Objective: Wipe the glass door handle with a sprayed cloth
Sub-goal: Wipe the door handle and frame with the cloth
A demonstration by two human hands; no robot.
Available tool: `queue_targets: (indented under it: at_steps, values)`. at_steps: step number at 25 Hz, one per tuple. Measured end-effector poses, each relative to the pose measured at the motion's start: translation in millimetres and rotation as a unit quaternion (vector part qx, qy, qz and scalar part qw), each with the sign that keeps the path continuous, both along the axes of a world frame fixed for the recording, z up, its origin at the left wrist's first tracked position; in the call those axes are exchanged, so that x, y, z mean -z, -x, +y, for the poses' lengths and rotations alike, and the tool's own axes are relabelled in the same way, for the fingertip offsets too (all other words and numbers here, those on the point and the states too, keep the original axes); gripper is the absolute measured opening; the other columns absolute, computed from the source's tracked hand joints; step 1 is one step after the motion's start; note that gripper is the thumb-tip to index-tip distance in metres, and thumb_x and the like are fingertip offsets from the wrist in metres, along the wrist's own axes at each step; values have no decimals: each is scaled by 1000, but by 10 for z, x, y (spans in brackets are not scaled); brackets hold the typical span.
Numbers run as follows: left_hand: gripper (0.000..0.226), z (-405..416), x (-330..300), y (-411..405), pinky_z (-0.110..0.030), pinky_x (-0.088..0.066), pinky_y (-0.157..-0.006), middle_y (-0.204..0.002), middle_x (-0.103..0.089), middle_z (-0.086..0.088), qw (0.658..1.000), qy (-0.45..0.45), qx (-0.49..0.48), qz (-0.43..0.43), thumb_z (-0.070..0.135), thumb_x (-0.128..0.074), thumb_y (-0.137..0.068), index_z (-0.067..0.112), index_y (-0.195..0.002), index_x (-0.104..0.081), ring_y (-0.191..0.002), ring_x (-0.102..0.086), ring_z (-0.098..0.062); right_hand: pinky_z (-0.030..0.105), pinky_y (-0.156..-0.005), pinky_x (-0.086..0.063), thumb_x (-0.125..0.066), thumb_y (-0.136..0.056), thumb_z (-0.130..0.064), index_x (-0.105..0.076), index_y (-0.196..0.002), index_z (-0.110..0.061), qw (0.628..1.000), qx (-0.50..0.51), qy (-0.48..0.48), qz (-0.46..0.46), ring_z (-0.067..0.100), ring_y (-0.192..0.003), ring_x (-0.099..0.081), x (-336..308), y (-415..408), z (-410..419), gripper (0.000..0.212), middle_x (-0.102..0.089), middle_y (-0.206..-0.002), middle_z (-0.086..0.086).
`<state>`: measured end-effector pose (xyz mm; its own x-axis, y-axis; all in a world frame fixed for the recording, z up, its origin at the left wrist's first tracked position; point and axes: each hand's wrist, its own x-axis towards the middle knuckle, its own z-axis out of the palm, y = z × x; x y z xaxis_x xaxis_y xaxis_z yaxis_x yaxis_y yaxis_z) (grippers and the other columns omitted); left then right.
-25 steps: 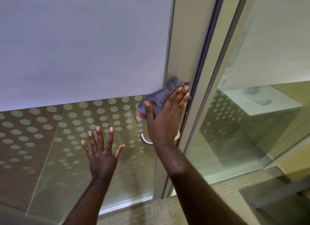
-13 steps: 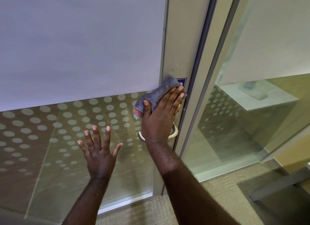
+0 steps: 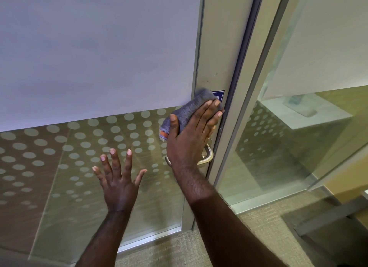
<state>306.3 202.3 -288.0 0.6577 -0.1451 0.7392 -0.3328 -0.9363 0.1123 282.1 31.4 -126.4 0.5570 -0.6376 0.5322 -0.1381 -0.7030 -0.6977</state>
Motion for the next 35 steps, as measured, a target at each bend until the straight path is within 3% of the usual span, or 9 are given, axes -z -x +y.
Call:
queue_targets:
  at_steps: [6, 14, 17, 22, 24, 30, 33, 35]
  values:
    - [90, 8, -7, 5, -61, 0, -118, -164, 18, -4, 1000, -1, 2, 7, 62, -47, -86, 30, -157, -1, -151, 12, -30, 56, -118, -17, -31, -91, -69, 6, -154, -14, 1000, 21, 12, -12, 35, -149, 6, -60, -68, -46, 92, 4, -164, 9]
    - [90, -3, -46, 28, -60, 1, -119, -163, 21, -3, 1000, -2, 5, 14, 61, -47, -86, 31, -157, 0, -151, 13, -29, 54, -119, -16, -32, -98, -54, -1, -155, -15, 999, 16, 17, -24, 33, -150, 3, 66, -92, -91, 75, -4, -164, 7]
    - [91, -7, -54, 40, -61, 1, -118, -163, 22, -3, 1000, 1, 9, 21, 61, -47, -85, 32, -157, 2, -151, 14, -29, 52, -120, -11, -26, -98, -55, 5, -154, -17, 1000, 14, 6, -18, 31, -150, 8, 85, -101, -78, 74, 2, -164, 5]
    - [91, -11, -62, 45, -61, 1, -118, -164, 20, -2, 1000, 4, 9, 14, 61, -48, -85, 32, -157, 0, -151, 14, -28, 54, -119, -21, -19, -97, -55, 24, -148, -29, 996, 2, -82, 25, 24, -149, 17, 289, 20, 133, 71, 25, -159, -7]
    - [91, -9, -61, 41, -60, 1, -118, -164, 20, -2, 1000, 5, 10, 16, 61, -47, -85, 32, -157, 0, -151, 14, -28, 48, -120, -15, -20, -97, -51, 24, -147, -31, 993, -14, -117, 26, 22, -149, 18, 336, 40, 205, 70, 25, -159, -9]
    - [91, -2, -52, 32, -59, 4, -119, -164, 20, -3, 1000, 3, 11, 21, 61, -46, -85, 31, -157, 0, -151, 14, -29, 25, -115, 4, -27, -96, -42, 11, -152, -31, 979, -47, -185, -69, 22, -149, 17, 22, 0, 253, 68, 16, -162, -10]
    - [90, 8, -48, 33, -60, 3, -118, -164, 21, -3, 1000, 1, 8, 30, 62, -45, -86, 31, -157, 0, -151, 14, -29, 44, -120, -9, -31, -100, -38, 10, -153, -27, 982, -36, -139, -124, 24, -149, 18, -247, -119, 203, 67, 14, -162, -9]
    - [90, 12, -44, 41, -61, 1, -118, -163, 21, -3, 999, 4, 13, 36, 62, -45, -86, 31, -157, 1, -151, 14, -29, 35, -120, -8, -32, -100, -38, 12, -151, -28, 982, -29, -144, -115, 24, -148, 17, -215, -108, 219, 68, 13, -162, -8]
